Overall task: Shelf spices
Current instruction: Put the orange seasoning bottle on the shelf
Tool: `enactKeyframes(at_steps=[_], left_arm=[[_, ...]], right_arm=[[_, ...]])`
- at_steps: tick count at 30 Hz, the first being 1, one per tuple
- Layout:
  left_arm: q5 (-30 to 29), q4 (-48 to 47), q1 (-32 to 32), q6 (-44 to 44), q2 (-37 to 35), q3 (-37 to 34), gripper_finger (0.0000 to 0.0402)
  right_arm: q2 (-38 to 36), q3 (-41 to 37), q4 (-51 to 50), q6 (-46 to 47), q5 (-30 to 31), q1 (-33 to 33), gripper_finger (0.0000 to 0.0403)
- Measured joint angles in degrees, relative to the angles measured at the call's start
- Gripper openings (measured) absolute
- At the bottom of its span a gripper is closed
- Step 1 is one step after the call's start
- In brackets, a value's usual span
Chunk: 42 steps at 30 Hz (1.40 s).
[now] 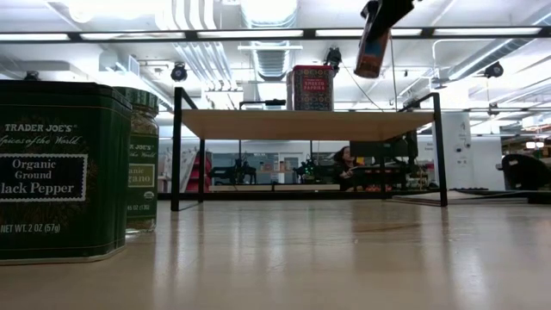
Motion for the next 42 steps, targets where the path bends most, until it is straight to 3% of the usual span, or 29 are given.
enactKeyframes(at_steps=[12, 20, 30, 42], left_arm=[[0.0, -1.3, 0.1, 0.1, -0.3, 0.0, 0.0251], [0.0, -1.5, 0.5, 1.8, -0.5, 0.0, 0.0245], [0.0, -2.9, 0.7, 1.5, -0.6, -0.1, 0.0249], [0.1, -4.7, 0.7, 0.4, -0.6, -0.1, 0.0247]], right_arm=[[8.3, 4.9, -3.4, -7.0, -6.0, -9.2, 0.0189], [14.5, 12.2, -9.1, -10.6, -9.5, -13.7, 0.0189], [20.2, 15.5, -9.8, -14.2, -10.2, -14.4, 0.0189], [20.7, 15.5, -9.8, -16.7, -10.0, -16.6, 0.0190]])
